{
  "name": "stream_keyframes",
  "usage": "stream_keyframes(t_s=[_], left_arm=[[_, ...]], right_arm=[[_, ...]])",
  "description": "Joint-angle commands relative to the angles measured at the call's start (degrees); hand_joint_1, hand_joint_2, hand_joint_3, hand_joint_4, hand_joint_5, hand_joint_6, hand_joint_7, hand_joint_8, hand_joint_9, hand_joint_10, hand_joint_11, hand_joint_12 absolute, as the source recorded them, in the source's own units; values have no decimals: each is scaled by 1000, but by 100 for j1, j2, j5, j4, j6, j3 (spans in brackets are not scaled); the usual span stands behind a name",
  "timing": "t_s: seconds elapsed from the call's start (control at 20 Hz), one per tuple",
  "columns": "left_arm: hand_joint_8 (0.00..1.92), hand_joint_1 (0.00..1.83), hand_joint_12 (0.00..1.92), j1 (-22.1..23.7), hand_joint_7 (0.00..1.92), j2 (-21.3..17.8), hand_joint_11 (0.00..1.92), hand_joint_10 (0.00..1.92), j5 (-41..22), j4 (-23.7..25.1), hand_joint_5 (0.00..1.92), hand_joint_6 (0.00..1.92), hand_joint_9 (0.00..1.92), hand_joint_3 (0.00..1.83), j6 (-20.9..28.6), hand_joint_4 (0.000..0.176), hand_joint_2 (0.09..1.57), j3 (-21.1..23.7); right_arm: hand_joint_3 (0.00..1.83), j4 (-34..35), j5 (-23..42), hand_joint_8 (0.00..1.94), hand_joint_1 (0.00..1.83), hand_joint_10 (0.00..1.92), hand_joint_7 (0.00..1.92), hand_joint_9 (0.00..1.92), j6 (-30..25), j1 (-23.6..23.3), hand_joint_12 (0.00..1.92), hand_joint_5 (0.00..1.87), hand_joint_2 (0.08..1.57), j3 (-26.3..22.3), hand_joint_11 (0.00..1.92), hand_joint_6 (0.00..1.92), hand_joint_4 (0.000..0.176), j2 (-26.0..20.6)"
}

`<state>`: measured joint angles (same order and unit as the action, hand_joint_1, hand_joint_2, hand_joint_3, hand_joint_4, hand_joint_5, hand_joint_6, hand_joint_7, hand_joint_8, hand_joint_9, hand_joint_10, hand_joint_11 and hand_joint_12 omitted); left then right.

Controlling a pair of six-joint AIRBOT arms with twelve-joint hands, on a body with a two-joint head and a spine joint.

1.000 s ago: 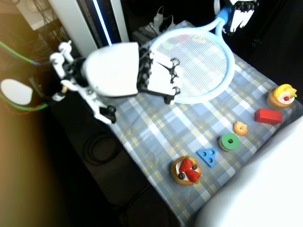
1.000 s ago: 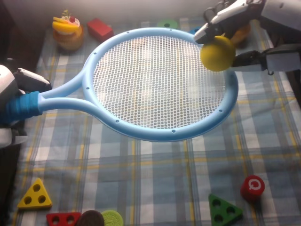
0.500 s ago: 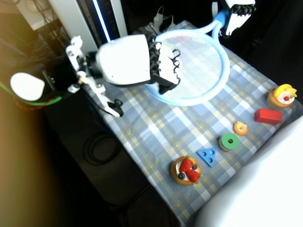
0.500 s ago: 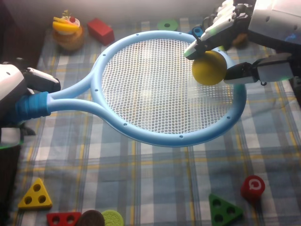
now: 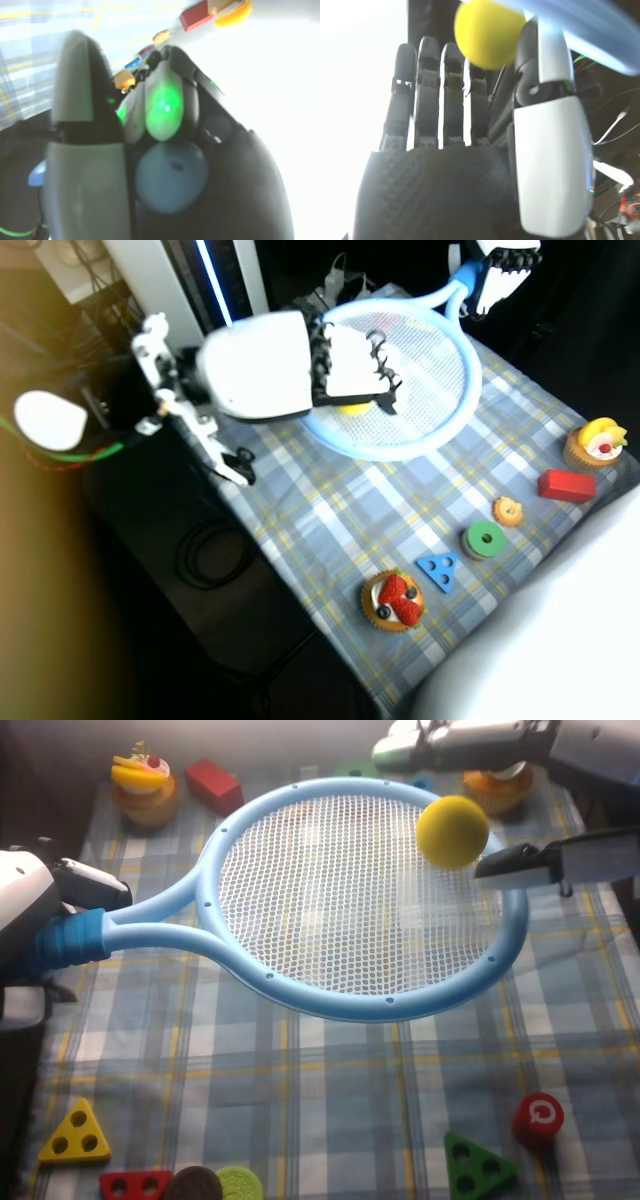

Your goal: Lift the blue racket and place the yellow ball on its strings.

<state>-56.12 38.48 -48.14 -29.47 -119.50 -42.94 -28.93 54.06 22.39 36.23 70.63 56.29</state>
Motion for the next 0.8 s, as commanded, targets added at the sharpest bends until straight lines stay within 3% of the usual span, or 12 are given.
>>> stream_keyframes(t_s=[0.0,0.05,0.1,0.15,0.2,0.25,0.3,0.35,0.45,0.6,0.65,0.75], left_arm=[[1921,1693,1921,70,1390,6,1654,1921,-615,89,749,1921,1643,3,44,176,1259,-51],[1921,1715,1921,70,1421,12,1652,1921,-584,89,800,1921,1662,0,43,176,1251,-61],[1921,1696,1921,71,1448,23,1494,1921,-542,89,835,1921,1688,0,42,176,1239,-78],[1921,1714,1921,79,1440,42,1538,1921,-491,89,819,1921,1692,0,41,149,1232,-103],[1921,1620,1921,92,1376,64,1537,1921,-447,87,711,1921,1573,27,41,141,1316,-129],[1921,1596,1921,115,1386,97,1536,1921,-395,70,758,1921,1583,28,30,169,1324,-165],[1921,1605,1921,134,1380,127,1583,1921,-356,41,771,1921,1592,15,-8,175,1301,-196],[1921,1540,1921,158,1380,174,1527,1921,-284,-11,732,1921,1618,14,-147,176,1327,-227],[1921,1545,1921,168,1372,199,1551,1921,-225,-42,664,1921,1620,18,-218,176,1353,-249],[1921,1477,1921,217,1380,287,1634,1921,-121,-142,792,1921,1626,1,-235,175,1337,-372],[1921,1502,1921,233,1394,308,1678,1921,-87,-150,800,1921,1645,0,-236,157,1323,-396],[1921,1531,1921,293,1374,382,1416,1921,76,-155,800,1921,1651,0,-352,139,1321,-449]], right_arm=[[1,409,736,0,1085,1,349,371,62,-53,1089,251,1005,-40,1,1,61,-22],[5,536,811,0,1046,0,311,339,162,-14,1082,182,1014,-64,0,0,79,-57],[4,673,882,0,1044,0,247,257,255,31,916,144,1020,-85,0,3,77,-100],[0,818,964,1,1058,1,227,231,316,90,806,133,1013,-92,0,1,59,-135],[4,925,1021,0,1004,0,212,214,343,141,715,104,1027,-94,0,0,65,-164],[4,1032,1069,0,981,0,200,206,368,199,676,91,1036,-96,0,0,67,-191],[3,1097,1085,2,984,0,186,205,386,238,585,105,1039,-97,0,4,51,-203],[0,1180,1088,2,932,2,189,211,429,295,326,93,1068,-96,47,3,52,-210],[0,1229,1087,6,925,4,198,215,462,331,296,90,1070,-95,43,3,61,-210],[0,1301,1087,8,940,11,213,244,480,401,295,104,1063,-95,61,7,47,-213],[0,1315,1087,4,945,11,205,248,480,421,311,104,1069,-96,104,5,38,-219],[5,1370,1088,3,924,9,204,254,480,470,306,88,1084,-93,114,0,31,-228]])
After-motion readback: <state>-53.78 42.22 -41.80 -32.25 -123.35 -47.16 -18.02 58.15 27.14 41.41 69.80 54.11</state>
